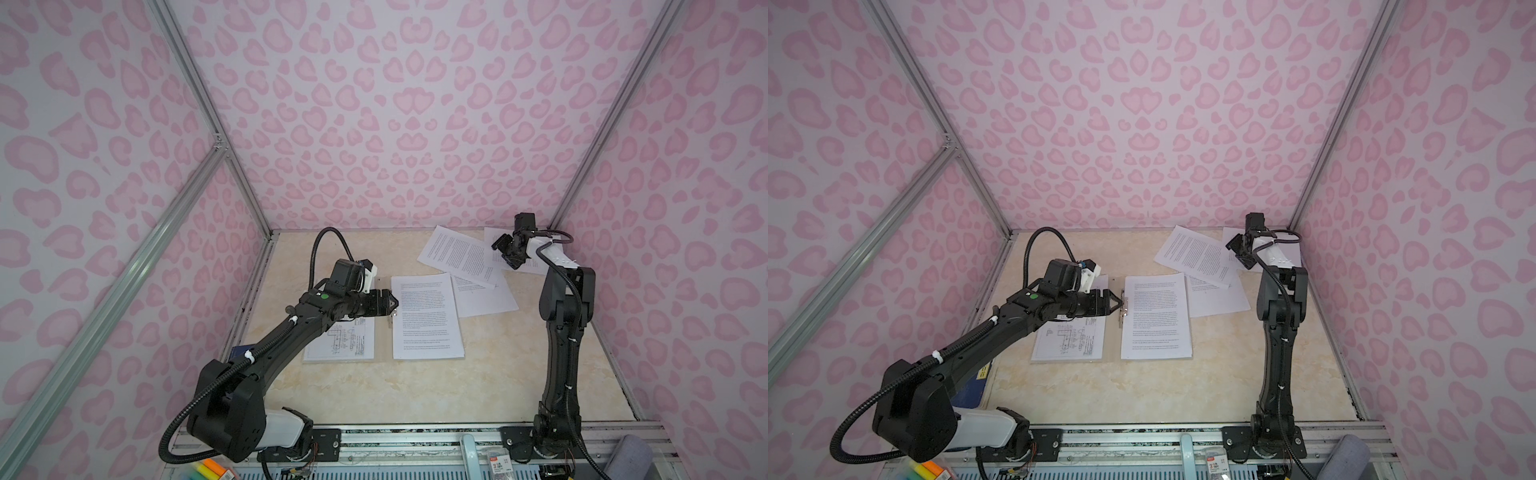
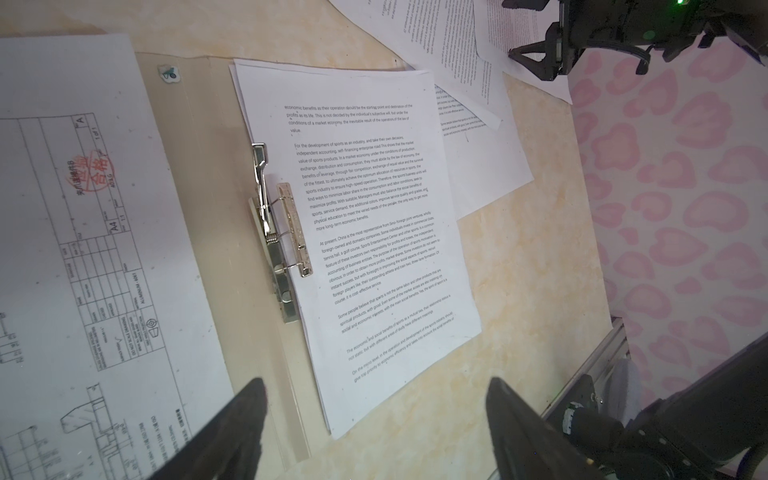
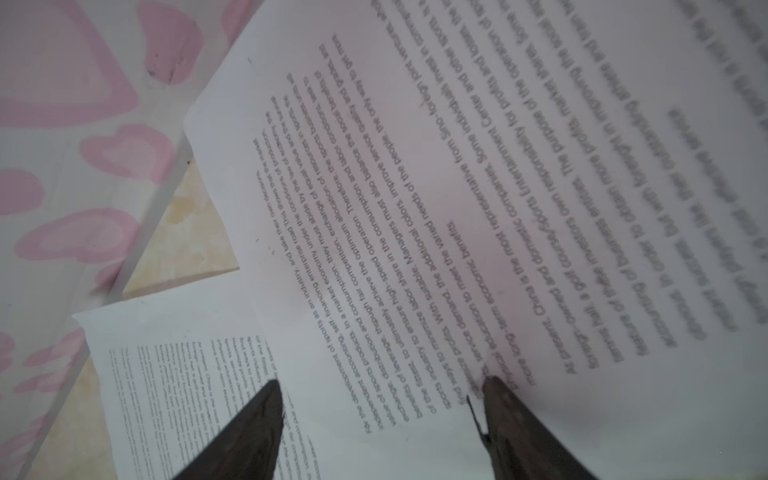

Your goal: Put the files into the folder

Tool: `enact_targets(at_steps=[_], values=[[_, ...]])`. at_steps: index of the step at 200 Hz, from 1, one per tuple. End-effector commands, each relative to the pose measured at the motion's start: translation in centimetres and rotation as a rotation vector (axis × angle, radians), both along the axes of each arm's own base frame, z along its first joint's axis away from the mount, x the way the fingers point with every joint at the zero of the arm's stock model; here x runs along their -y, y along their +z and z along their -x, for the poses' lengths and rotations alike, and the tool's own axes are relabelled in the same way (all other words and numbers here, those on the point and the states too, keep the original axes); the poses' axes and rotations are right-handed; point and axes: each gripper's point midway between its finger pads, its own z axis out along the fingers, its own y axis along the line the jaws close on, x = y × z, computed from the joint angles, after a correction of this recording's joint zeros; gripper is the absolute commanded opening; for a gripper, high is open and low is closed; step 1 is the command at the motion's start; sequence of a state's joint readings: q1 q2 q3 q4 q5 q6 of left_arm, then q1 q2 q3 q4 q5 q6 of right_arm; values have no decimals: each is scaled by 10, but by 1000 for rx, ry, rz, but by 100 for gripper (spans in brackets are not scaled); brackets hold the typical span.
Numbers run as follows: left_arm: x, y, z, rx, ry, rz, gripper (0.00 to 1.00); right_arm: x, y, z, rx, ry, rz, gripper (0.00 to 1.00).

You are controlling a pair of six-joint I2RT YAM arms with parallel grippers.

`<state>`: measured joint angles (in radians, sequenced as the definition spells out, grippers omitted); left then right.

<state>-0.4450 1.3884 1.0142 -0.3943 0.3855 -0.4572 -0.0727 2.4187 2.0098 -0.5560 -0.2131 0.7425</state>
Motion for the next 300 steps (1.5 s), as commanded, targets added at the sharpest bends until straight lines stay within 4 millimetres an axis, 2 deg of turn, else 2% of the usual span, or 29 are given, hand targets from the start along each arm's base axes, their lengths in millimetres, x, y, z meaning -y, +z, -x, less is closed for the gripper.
enact_targets(at_steps=[1, 7, 10, 13, 28, 33, 48, 75, 92, 116, 131, 142, 145, 148, 157, 171, 185, 199, 218, 228, 243, 268, 280, 300], values=[[6, 8, -9, 15, 10, 38, 84, -22, -31, 66, -218, 82, -71, 75], [8, 8, -10, 11, 12, 44, 84, -23, -31, 78, -213, 79, -80, 75], [8, 9, -11, 13, 12, 48, 84, -24, -37, 84, -219, 76, -87, 75], [9, 10, -11, 12, 12, 54, 84, -24, -25, 86, -189, 72, -95, 75], [12, 11, -13, 11, 13, 70, 84, -29, -23, 117, -189, 74, -136, 75], [14, 12, -14, 11, 12, 73, 83, -31, -32, 138, -227, 72, -146, 75], [19, 13, -15, 4, -4, 83, 83, -33, -35, 172, -236, 68, -181, 75], [39, 15, -10, 0, -59, 84, 83, -43, -24, 231, -255, 103, -213, 74], [58, 16, -3, 0, -112, 70, 83, -30, -5, 255, -205, 60, -207, 75], [92, 18, 7, 7, -211, 46, 83, 8, 16, 282, -157, -46, -189, 75], [119, 18, 13, 4, -280, 48, 82, 40, 23, 286, -118, -134, -135, 76], [137, 11, 17, -4, -321, 37, 82, 59, 26, 281, -101, -180, -87, 77], [146, 18, 15, 11, -335, 46, 82, 65, 25, 279, -105, -191, -66, 78], [151, 16, 16, 9, -345, 44, 82, 69, 24, 277, -109, -199, -47, 78], [166, 13, 17, 3, -372, 39, 82, 80, 25, 264, -87, -205, -13, 78], [182, 5, 17, -12, -391, 32, 81, 83, 30, 235, -54, -174, 17, 77], [194, -1, 15, -27, -400, 35, 81, 68, 36, 203, -42, -89, 44, 76], [204, -5, 11, -34, -408, 42, 81, 47, 37, 182, -58, 0, 88, 77], [215, -14, 2, -49, -402, 37, 81, 8, 26, 165, -43, 110, 6, 76], [219, -16, -3, -54, -392, 37, 81, -10, 16, 163, -49, 160, -41, 75], [222, -15, -8, -50, -370, 42, 81, -34, 8, 167, -41, 225, -83, 75], [215, -16, -19, -41, -311, 23, 81, -76, 4, 194, -42, 331, -125, 75], [211, -18, -21, -46, -289, 20, 81, -87, 3, 207, -55, 361, -122, 75], [208, -19, -21, -50, -280, 20, 81, -98, -10, 237, -124, 352, -160, 76]])
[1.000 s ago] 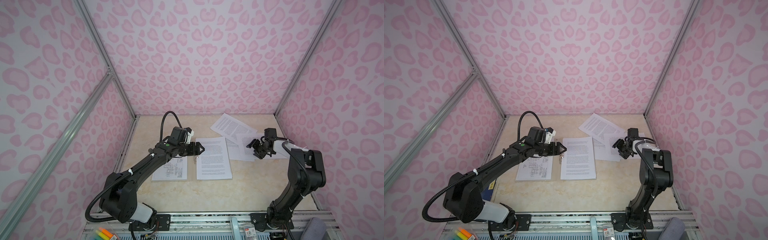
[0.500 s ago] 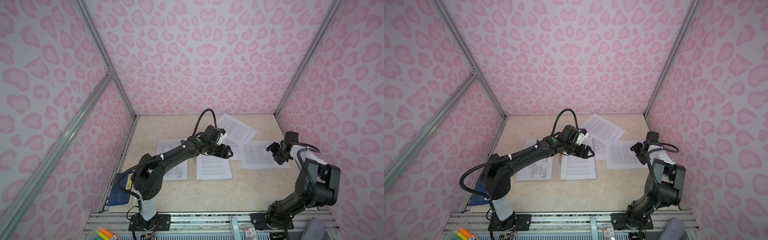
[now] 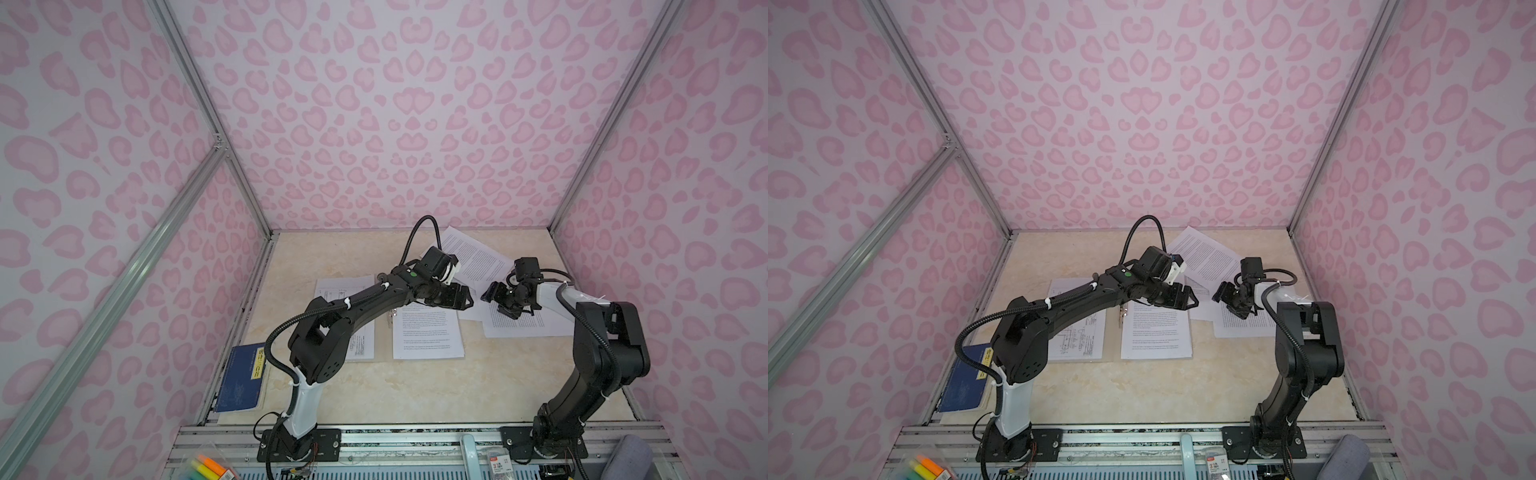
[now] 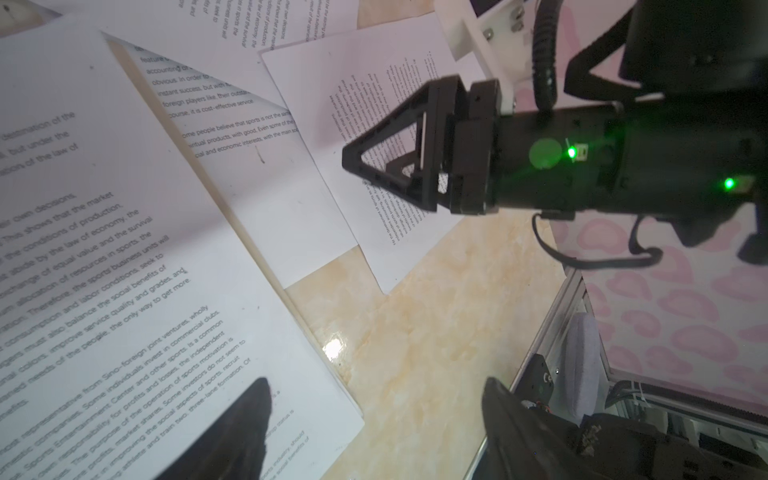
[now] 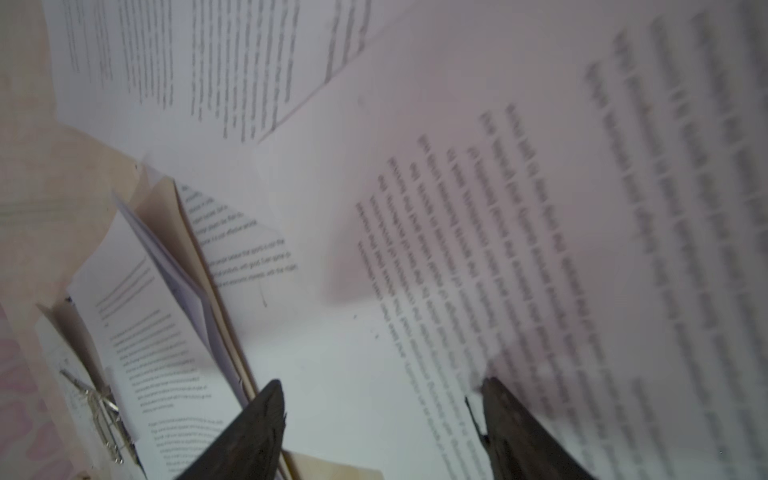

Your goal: Put the files into the folder

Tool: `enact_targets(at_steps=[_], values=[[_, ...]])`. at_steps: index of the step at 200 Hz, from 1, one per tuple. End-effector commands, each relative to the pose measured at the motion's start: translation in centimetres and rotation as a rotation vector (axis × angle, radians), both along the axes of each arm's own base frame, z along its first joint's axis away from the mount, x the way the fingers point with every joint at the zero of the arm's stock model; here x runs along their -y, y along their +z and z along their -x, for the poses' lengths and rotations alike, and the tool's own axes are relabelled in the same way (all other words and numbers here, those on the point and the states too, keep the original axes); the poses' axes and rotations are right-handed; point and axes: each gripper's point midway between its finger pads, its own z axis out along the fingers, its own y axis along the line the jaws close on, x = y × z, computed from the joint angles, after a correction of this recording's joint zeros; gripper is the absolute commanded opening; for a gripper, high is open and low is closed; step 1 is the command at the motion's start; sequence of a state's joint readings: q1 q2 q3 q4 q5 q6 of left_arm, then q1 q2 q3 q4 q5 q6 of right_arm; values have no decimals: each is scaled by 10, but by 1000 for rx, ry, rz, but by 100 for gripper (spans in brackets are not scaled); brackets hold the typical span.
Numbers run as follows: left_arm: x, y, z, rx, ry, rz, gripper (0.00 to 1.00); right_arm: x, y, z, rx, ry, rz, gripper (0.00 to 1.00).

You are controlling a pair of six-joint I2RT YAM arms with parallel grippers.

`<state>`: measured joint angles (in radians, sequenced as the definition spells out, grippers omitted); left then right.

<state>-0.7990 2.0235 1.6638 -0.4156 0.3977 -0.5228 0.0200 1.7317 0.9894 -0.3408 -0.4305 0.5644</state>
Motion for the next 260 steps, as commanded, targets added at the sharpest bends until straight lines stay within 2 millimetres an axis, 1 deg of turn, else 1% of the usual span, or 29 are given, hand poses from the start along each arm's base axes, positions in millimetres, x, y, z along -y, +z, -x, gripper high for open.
enact_targets(at_steps=[1, 23, 37, 51, 63, 74, 84, 100, 111, 114, 121, 132, 146, 157, 167, 178, 188, 203, 230, 242, 260], values=[[-4, 0, -5, 6, 36, -2, 81, -11, -13, 26, -60, 6, -39, 76], [-8, 1, -4, 13, 41, -7, 81, -15, -27, 61, -129, -18, -87, 76], [-9, 3, -2, 18, 37, -3, 81, -14, -27, 81, -152, -34, -116, 76], [-9, 4, 0, 21, 29, -1, 81, -6, -20, 97, -156, -70, -157, 75], [-7, 3, 3, 20, 15, -1, 81, 7, -5, 107, -133, -114, -176, 75], [-4, 3, 8, 23, -3, -1, 81, 21, 12, 113, -91, -152, -179, 76], [2, 2, 13, 23, -31, 5, 81, 37, 26, 113, -51, -197, -166, 77], [18, -2, 25, 18, -92, 13, 81, 66, 45, 100, 47, -283, -114, 79], [32, -5, 35, 19, -142, 13, 81, 87, 51, 93, 56, -340, -57, 80], [36, -7, 36, 20, -152, 10, 81, 92, 50, 93, 44, -356, -41, 80], [45, -12, 42, 18, -178, 2, 81, 111, 46, 97, -1, -419, 20, 80], [58, -17, 52, 15, -222, -4, 80, 136, 35, 105, -68, -524, 84, 80], [77, -23, 62, 26, -274, -3, 80, 164, 18, 118, -104, -652, 129, 81], [89, -28, 68, 29, -304, 2, 80, 184, 9, 126, -105, -739, 157, 82], [102, -30, 72, 32, -331, 17, 80, 195, 3, 132, -109, -798, 166, 82], [117, -32, 75, 46, -356, 32, 80, 199, -2, 134, -98, -831, 140, 82], [129, -37, 75, 49, -368, 40, 80, 197, -5, 134, -94, -830, 119, 82], [142, -49, 74, 36, -369, 43, 80, 197, -7, 134, -103, -821, 118, 82], [150, -75, 69, 7, -354, 34, 80, 201, -10, 136, -96, -827, 102, 83], [152, -84, 67, 4, -353, 30, 80, 202, -13, 137, -107, -821, 103, 83], [154, -95, 69, -19, -363, 20, 81, 200, -20, 136, -99, -817, 66, 83]])
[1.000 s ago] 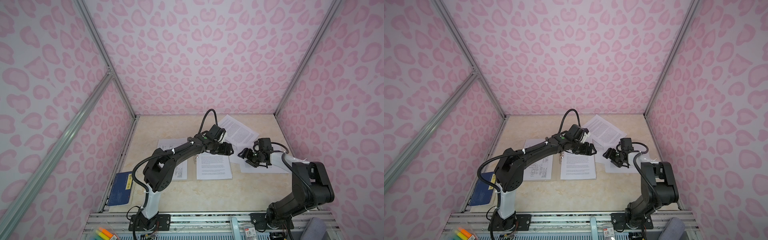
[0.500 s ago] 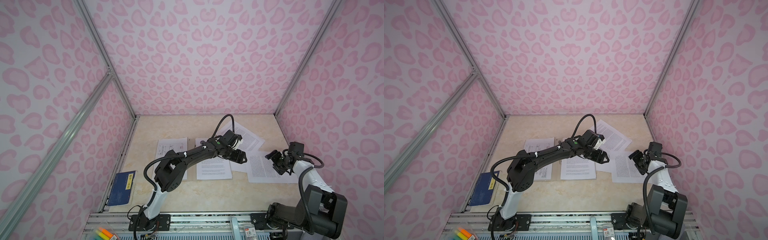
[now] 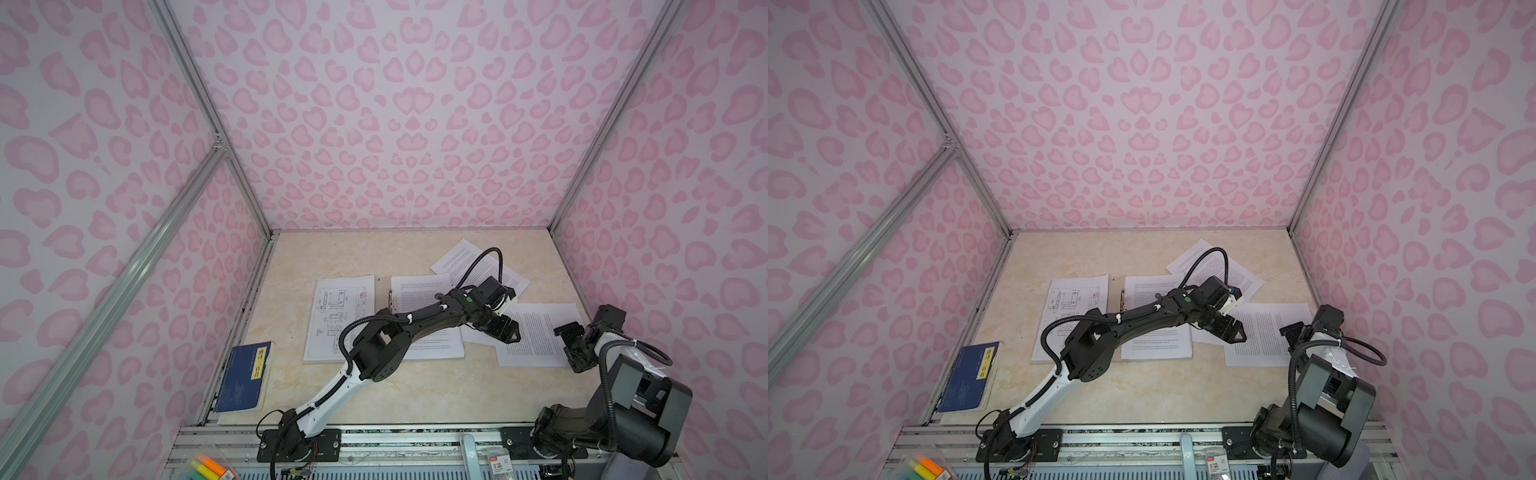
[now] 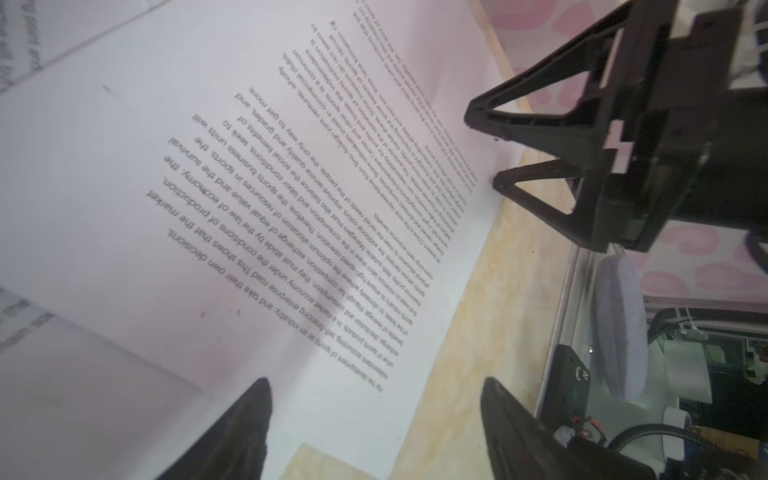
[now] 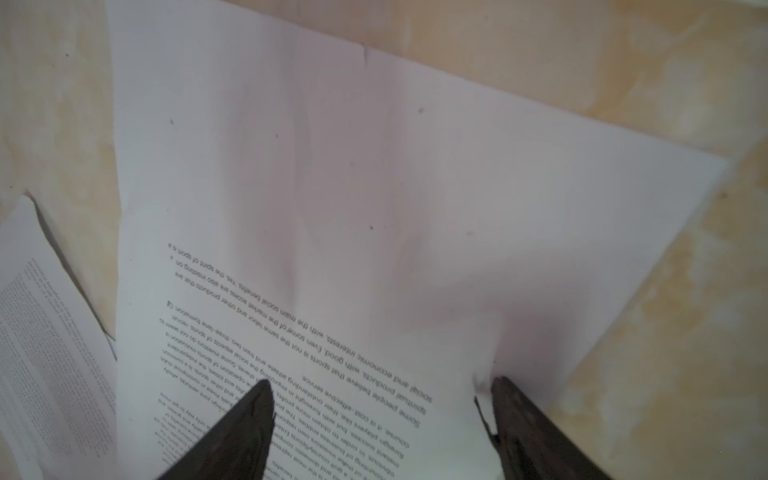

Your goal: Put the files into the folder

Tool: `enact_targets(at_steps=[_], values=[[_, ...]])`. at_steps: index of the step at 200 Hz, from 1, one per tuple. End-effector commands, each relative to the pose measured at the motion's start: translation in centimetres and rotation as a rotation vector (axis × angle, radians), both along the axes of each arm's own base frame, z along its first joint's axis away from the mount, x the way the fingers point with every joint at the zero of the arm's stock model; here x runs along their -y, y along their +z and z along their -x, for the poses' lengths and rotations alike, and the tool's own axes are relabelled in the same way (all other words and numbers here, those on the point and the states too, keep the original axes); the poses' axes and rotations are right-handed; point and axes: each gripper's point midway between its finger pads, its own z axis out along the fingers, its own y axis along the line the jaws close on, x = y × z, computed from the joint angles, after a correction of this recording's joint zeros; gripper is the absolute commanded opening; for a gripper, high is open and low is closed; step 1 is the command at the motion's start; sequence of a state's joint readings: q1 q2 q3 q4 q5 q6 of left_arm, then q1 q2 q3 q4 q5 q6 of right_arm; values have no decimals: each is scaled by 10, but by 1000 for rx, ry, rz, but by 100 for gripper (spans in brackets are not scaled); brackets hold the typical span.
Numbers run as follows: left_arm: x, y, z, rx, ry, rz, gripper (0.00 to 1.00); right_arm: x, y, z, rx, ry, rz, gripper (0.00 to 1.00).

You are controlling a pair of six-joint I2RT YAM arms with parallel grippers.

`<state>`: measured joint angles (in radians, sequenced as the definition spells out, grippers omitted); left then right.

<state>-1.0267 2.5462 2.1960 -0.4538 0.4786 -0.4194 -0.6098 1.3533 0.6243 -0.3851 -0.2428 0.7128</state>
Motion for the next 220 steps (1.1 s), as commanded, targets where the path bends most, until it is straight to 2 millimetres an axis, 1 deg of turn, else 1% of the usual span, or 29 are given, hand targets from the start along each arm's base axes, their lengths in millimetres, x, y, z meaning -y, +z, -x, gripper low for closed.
enact_targets(at_steps=[1, 17, 32, 47, 59, 69, 88, 98, 114, 124, 149, 157, 170, 178, 194, 205, 220], values=[[4, -9, 2, -28, -11, 0, 81, -3, -10, 0, 13, 18, -28, 83], [-2, -18, 4, -35, -13, -34, 80, -5, -14, -6, 32, 45, -45, 83], [-12, -25, 7, -34, -9, -70, 80, -11, -17, -18, 71, 81, -74, 83], [-22, -33, 11, -44, -10, -102, 80, -18, -17, -36, 97, 134, -99, 82], [-31, -40, 16, -60, -12, -134, 80, -27, -16, -55, 114, 191, -103, 82], [-38, -41, 20, -65, -9, -154, 80, -37, -14, -73, 131, 239, -106, 82], [-53, -38, 23, -48, 9, -185, 80, -58, -10, -105, 149, 337, -100, 81], [-60, -34, 23, -41, 20, -188, 80, -61, -10, -113, 128, 350, -90, 79], [-66, -20, 24, -31, 28, -175, 80, -57, -7, -117, 142, 328, -62, 79], [-65, -4, 24, -28, 22, -142, 80, -56, -6, -118, 142, 340, -54, 80], [-50, 38, 19, -37, -2, -20, 81, -58, -9, -123, 139, 393, -73, 79], [-45, 48, 17, -36, -6, 7, 81, -59, -7, -126, 162, 404, -84, 79], [-40, 57, 6, -25, 10, 32, 81, -58, 0, -128, 185, 409, -67, 79], [-38, 58, -2, -13, 32, 31, 81, -56, 6, -127, 189, 402, -42, 79], [-37, 50, -19, 3, 72, 11, 81, -46, 17, -121, 185, 381, 21, 80], [-38, 38, -30, 9, 98, -10, 81, -39, 20, -119, 176, 368, 43, 81], [-37, 23, -40, -5, 115, -29, 81, -30, 18, -119, 182, 342, 31, 81]])
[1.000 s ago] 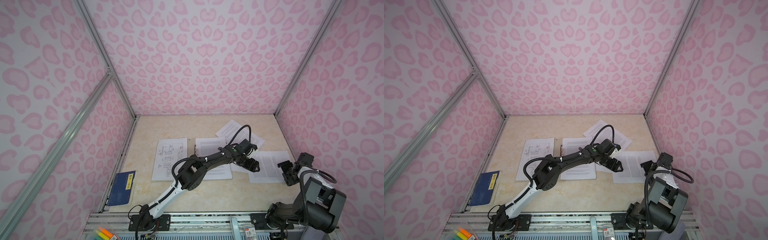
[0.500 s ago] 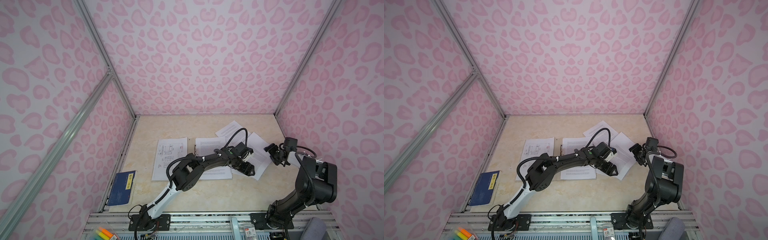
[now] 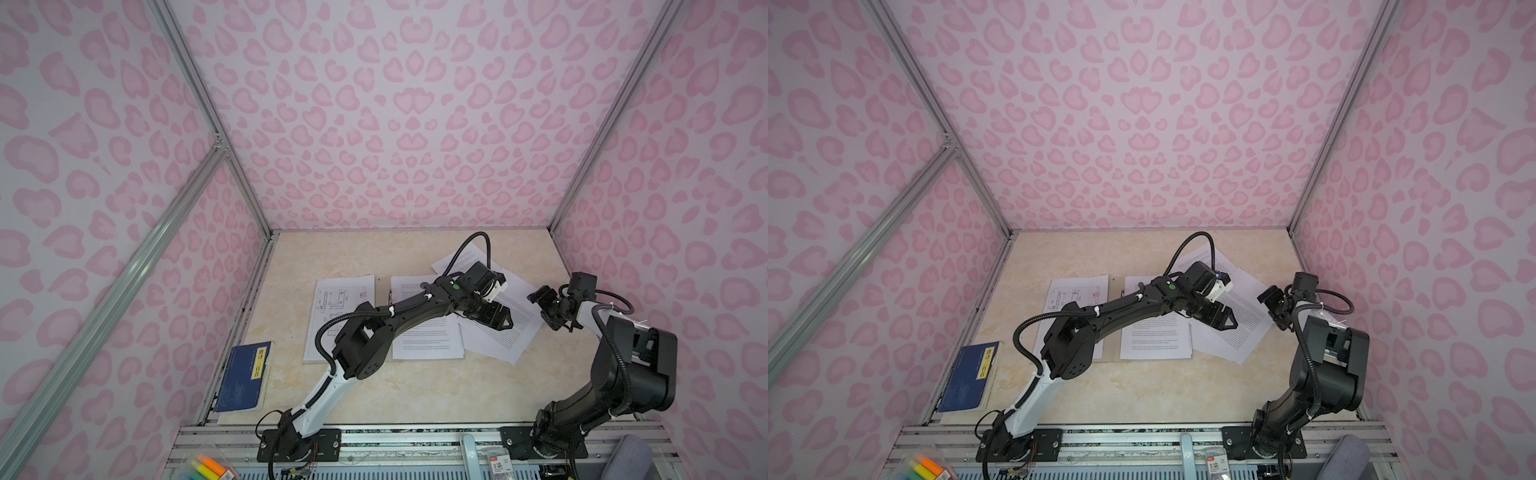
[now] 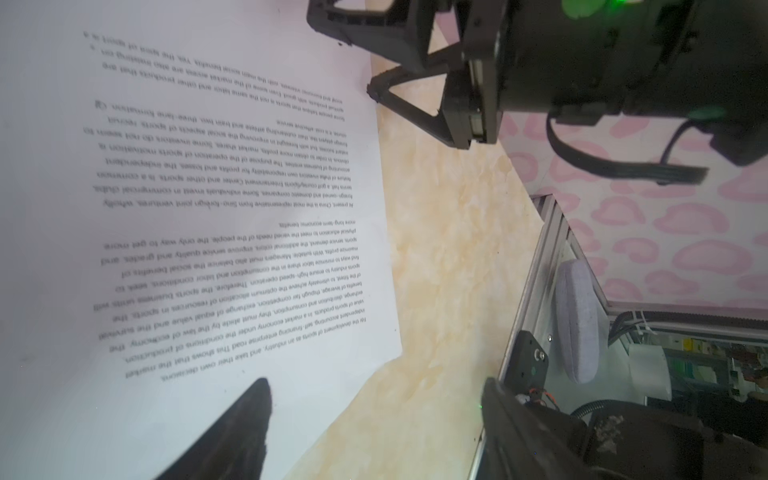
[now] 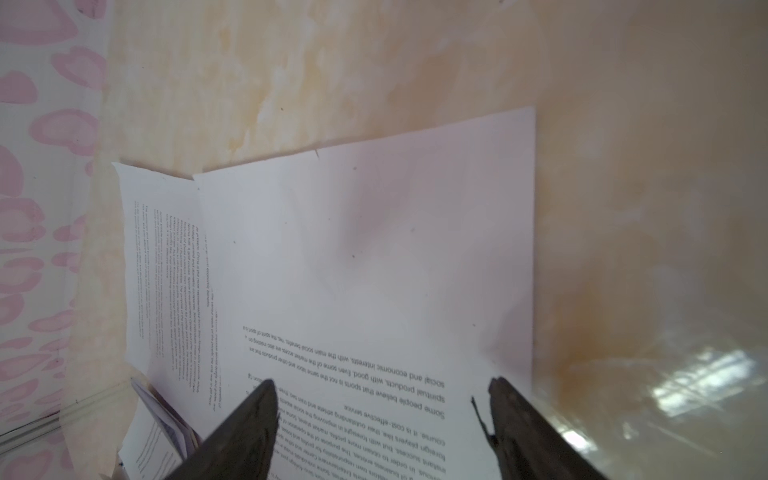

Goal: Put the files into the folder
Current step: 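Hold the top folder sheet with left gripper while right gripper pinches a loose sheet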

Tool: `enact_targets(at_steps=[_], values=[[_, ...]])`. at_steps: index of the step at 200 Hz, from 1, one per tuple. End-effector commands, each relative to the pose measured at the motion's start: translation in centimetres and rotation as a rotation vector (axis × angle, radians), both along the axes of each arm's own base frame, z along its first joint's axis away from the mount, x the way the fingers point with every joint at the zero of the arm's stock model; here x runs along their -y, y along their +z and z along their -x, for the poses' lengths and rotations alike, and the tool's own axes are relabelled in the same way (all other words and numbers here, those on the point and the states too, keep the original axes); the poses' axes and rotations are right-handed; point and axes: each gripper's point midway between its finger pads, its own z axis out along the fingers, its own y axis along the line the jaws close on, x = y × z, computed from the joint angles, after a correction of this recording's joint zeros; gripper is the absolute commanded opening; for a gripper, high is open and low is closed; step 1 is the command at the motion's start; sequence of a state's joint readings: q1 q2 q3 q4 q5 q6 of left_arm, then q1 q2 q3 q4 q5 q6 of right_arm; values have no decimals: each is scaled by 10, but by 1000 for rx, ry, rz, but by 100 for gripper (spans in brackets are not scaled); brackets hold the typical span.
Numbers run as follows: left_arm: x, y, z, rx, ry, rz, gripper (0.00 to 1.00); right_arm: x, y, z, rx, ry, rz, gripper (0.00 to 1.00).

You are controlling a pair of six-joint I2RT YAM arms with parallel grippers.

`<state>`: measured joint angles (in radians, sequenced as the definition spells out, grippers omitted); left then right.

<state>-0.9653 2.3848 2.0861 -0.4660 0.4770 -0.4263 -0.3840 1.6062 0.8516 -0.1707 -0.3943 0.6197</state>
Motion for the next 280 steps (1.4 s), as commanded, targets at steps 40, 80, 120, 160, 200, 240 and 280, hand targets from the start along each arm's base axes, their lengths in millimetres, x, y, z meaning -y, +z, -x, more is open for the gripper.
enact_targets(at_steps=[40, 80, 120, 160, 200, 240, 280], values=[[-8, -57, -20, -62, 49, -94, 81, 32, -13, -7, -43, -66, 35, 81], [-23, -85, -15, -88, 68, -166, 81, 33, -29, -30, -66, -34, 6, 81], [-36, -103, -13, -122, 108, -230, 80, 1, -47, -28, -120, 39, -87, 80], [-39, -111, -14, -141, 133, -249, 80, -37, -46, -2, -134, 85, -230, 81], [-39, -120, -16, -168, 150, -255, 80, -60, -25, 18, -78, 127, -304, 84], [-43, -128, -19, -189, 168, -267, 80, -72, 3, 21, 22, 133, -386, 88], [-45, -125, -19, -190, 169, -264, 80, -58, 22, 13, 65, 129, -271, 83]])
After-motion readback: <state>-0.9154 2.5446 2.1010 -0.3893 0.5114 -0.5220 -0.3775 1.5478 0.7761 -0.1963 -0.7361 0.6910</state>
